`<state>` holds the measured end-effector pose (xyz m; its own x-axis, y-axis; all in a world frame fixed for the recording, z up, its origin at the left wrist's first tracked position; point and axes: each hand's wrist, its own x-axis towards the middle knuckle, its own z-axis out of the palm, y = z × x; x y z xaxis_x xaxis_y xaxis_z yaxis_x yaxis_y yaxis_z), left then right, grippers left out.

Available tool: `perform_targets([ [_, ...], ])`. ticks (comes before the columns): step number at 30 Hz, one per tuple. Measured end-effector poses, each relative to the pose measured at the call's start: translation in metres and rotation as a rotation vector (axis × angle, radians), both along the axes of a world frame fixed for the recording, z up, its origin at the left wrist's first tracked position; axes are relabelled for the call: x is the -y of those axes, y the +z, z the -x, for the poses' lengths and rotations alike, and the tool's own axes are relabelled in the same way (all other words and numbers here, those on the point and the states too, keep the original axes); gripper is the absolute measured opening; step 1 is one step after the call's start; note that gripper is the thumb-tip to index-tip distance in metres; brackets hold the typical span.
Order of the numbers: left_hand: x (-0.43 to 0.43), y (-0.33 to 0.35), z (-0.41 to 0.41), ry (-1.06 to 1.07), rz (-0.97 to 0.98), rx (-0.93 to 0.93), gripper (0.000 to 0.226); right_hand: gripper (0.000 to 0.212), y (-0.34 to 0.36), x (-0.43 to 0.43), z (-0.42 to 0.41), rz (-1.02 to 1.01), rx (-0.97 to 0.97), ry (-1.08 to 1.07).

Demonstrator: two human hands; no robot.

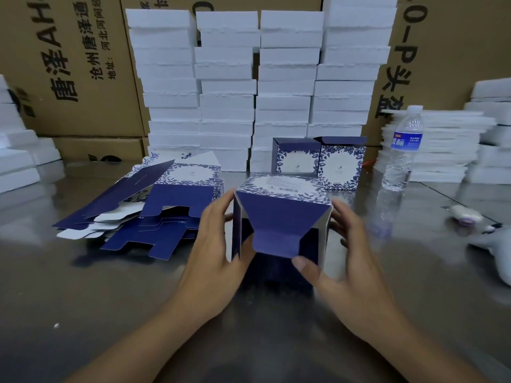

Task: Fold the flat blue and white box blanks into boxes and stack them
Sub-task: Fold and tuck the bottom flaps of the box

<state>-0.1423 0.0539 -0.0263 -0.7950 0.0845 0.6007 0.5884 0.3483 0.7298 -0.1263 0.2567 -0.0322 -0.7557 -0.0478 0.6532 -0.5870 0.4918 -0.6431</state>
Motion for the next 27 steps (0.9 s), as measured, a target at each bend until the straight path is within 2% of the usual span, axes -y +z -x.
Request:
perform_targets([
  [2, -0.002, 0.001, -0.002, 0.007, 0.035, -0.119, 0.069, 0.109, 0.000, -0.001, 0.000, -0.007, 0.057, 0.057],
  [4, -0.003, 0.001, -0.003, -0.010, 0.072, -0.163, 0.070, 0.124, 0.000, -0.001, -0.001, -0.030, 0.113, 0.121],
  [8, -0.001, -0.001, -0.005, -0.041, 0.151, -0.108, 0.082, 0.133, -0.001, -0.004, -0.003, -0.054, 0.196, 0.241],
  [11, 0.000, 0.000, -0.004, -0.076, 0.106, -0.023, 0.083, 0.115, 0.000, -0.002, 0.000, 0.014, 0.218, 0.324],
  [15, -0.001, 0.005, -0.003, -0.089, -0.097, 0.029, 0.049, 0.063, 0.001, 0.000, 0.001, 0.186, 0.137, 0.227],
  [17, -0.002, 0.007, -0.004, -0.083, -0.154, 0.039, 0.041, 0.046, 0.000, 0.000, 0.002, 0.216, 0.105, 0.156],
  [20, -0.006, 0.009, -0.007, -0.055, -0.204, 0.032, 0.032, 0.042, 0.000, 0.000, 0.003, 0.250, 0.092, 0.069],
  [23, -0.011, 0.011, -0.012, -0.059, -0.204, 0.007, 0.037, 0.035, 0.004, 0.001, 0.004, 0.256, 0.054, 0.014],
  [27, -0.015, 0.012, -0.017, -0.071, -0.195, -0.031, 0.041, 0.034, 0.007, -0.001, 0.001, 0.140, 0.003, -0.085],
])
